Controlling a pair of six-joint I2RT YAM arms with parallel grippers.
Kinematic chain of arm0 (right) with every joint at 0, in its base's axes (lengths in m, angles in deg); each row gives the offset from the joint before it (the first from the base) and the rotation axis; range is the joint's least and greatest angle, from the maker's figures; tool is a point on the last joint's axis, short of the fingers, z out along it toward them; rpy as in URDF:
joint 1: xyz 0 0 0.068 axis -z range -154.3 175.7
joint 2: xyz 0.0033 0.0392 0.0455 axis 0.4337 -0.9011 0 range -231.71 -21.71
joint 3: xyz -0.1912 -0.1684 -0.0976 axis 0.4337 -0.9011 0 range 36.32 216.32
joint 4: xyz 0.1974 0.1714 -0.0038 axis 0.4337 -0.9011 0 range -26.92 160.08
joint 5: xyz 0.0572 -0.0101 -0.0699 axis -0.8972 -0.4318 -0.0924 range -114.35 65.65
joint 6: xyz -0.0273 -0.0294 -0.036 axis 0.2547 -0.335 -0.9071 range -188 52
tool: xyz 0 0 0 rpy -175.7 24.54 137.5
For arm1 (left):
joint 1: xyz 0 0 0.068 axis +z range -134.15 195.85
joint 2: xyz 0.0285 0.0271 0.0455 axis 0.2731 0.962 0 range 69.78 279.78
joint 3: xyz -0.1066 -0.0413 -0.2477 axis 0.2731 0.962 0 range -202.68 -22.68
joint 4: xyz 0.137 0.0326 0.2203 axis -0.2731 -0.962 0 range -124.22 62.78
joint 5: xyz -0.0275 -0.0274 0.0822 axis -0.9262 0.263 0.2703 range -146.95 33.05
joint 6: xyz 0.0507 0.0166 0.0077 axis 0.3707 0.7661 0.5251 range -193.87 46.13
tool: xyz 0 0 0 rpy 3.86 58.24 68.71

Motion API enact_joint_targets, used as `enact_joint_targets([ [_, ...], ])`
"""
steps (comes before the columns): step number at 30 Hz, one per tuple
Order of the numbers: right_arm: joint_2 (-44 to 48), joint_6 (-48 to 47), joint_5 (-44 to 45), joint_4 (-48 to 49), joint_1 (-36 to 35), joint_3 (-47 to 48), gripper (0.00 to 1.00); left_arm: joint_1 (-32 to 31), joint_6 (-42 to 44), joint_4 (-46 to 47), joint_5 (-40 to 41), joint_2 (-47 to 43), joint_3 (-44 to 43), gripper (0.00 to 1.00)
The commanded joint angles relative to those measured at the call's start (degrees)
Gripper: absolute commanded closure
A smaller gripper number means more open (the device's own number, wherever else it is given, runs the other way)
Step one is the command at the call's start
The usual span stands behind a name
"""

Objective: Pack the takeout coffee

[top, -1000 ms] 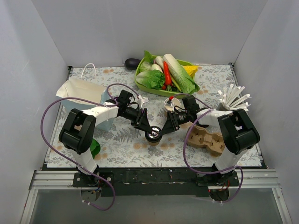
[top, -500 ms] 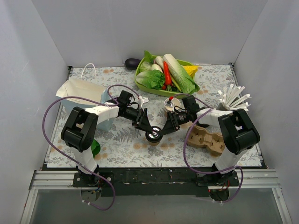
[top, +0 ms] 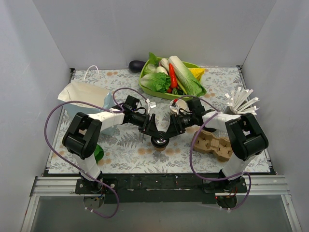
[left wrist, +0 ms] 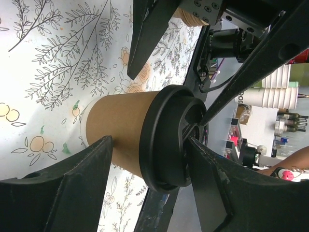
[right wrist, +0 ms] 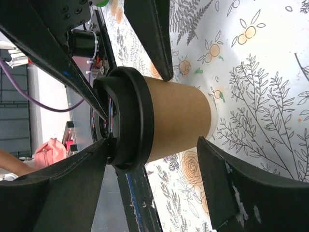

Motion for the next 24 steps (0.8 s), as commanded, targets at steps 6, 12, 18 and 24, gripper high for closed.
enact_joint_targets([
  [6, 0.7, 0.3, 5.0, 0.3, -0.1, 2.4, 0.19, -1.2, 8.9, -8.6, 5.1, -4.6, -3.8, 0.32],
  [12, 3.9, -0.3, 4.8, 0.8, 0.0, 0.3, 0.20, -1.2, 12.1, -13.1, 8.9, -9.3, -5.5, 0.02],
  [18, 6.0, -1.8, 5.5, -0.3, 0.0, -1.3, 0.25, -0.7, 12.4, -19.1, 11.2, -12.4, -4.3, 0.02],
  [24, 6.5, -1.4, 5.5, 0.7, 0.1, -2.4, 0.30, -0.7, 15.1, -24.2, 13.0, -11.1, -2.6, 0.03],
])
